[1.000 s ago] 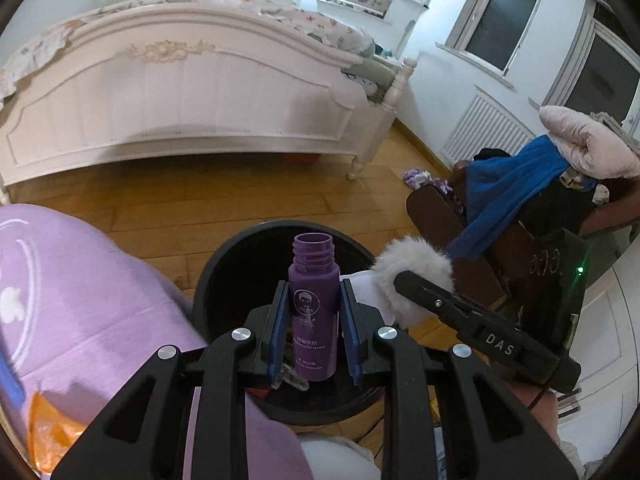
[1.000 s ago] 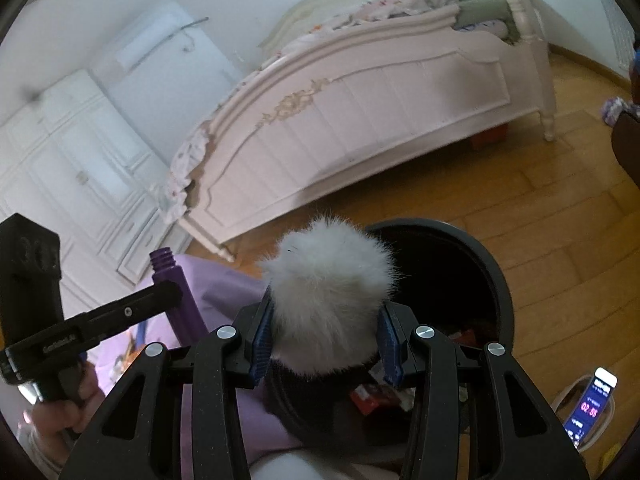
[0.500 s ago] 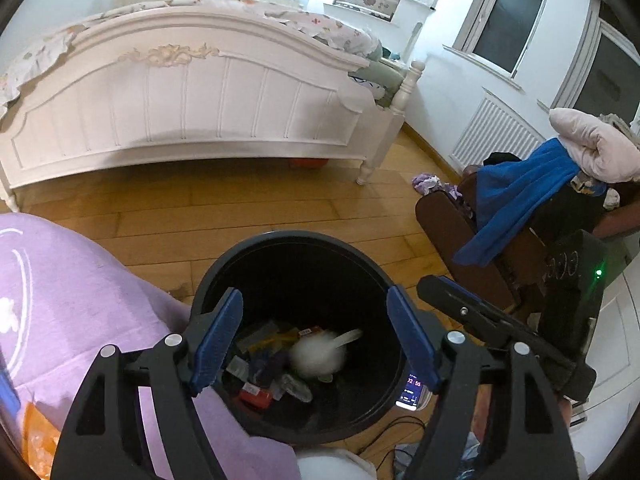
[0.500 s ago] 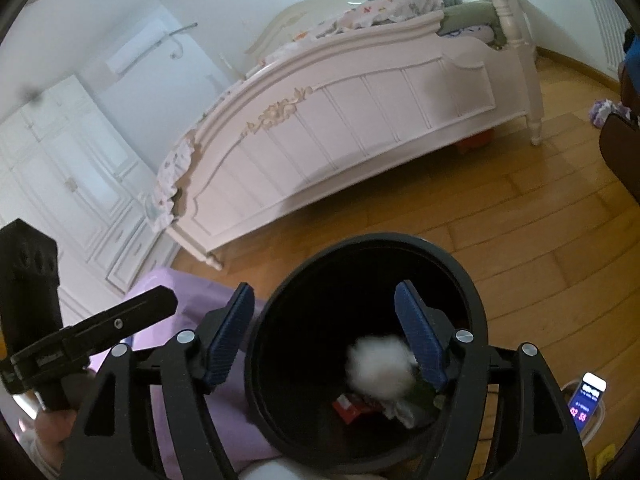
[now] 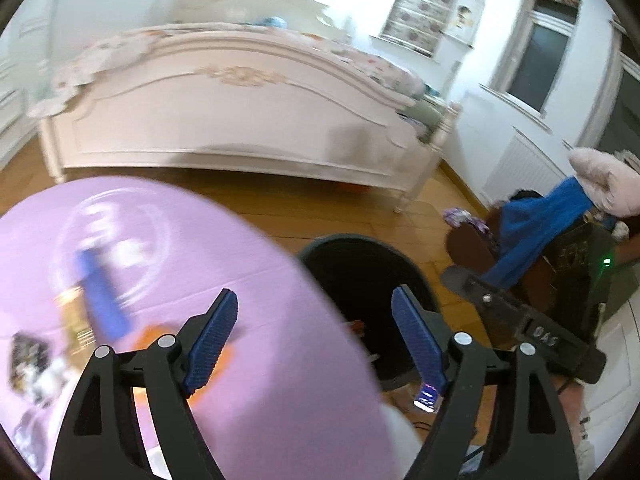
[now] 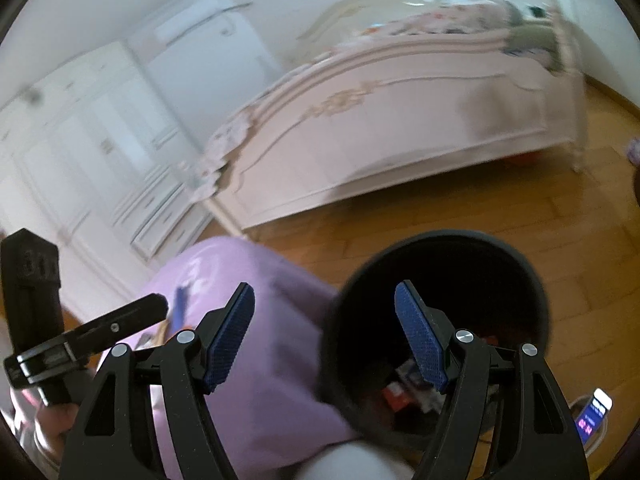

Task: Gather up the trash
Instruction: 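Grasp the clear plastic cup with the left tool while the right tool grasps the white spray pump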

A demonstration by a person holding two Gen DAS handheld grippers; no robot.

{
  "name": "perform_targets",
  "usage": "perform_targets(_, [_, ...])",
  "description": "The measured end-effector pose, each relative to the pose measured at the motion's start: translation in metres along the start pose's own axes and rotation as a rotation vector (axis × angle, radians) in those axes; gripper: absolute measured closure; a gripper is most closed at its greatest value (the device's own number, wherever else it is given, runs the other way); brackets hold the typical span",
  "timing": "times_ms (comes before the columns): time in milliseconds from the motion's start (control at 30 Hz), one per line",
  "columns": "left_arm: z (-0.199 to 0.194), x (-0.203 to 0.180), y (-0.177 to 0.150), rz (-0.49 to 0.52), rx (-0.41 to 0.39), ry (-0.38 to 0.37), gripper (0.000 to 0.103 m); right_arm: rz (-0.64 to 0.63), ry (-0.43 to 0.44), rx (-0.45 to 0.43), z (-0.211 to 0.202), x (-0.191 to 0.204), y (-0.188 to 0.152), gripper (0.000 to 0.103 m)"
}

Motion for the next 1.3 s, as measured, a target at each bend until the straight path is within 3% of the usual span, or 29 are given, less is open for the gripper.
perform_targets(267, [-0.066,0.104,-0.010,-0.122,-0.073,0.151,0.021,-0.162,0.116,0.065,0.026,0.096,0.010,0.030])
perform_targets(533, [-0.101,0.175,-0.045,-0.054,-0.012,0.283,0.021,-0.340,0.211,0.166,0.063,0.186,0.015,0.030])
perform_targets(733, [-0.106,0.199,-0.060,-0.032,0.018,0.303,0.022,-0.488,0.258,0.270,0.106,0.248,0.007,0.030])
perform_targets(1000, [-0.105,0.225,-0.067,-0.067,0.047,0.311,0.044,-0.722,0.283,0.364,0.154,0.313,-0.011,0.030])
perform_targets(1100, [-0.107,0.229,-0.066,-0.078,0.041,0.301,0.051,-0.787,0.274,0.400,0.171,0.326,-0.018,0.031])
perform_targets(1200, [-0.108,0.230,-0.066,-0.080,0.036,0.301,0.056,-0.836,0.263,0.454,0.188,0.330,-0.027,0.039])
perform_targets(1300, [-0.109,0.232,-0.065,-0.097,0.029,0.290,0.059,-0.787,0.315,0.476,0.195,0.327,-0.027,0.045])
Point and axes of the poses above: each gripper's, at about its wrist camera, not at the fingertips, and z roughly the way its jaws point, x to its left, y to its top, the point moved 3 cm from there along z, roughly the way its jaws point, and after that the axes turned 15 degrees about -z, right-handed, at the moved point
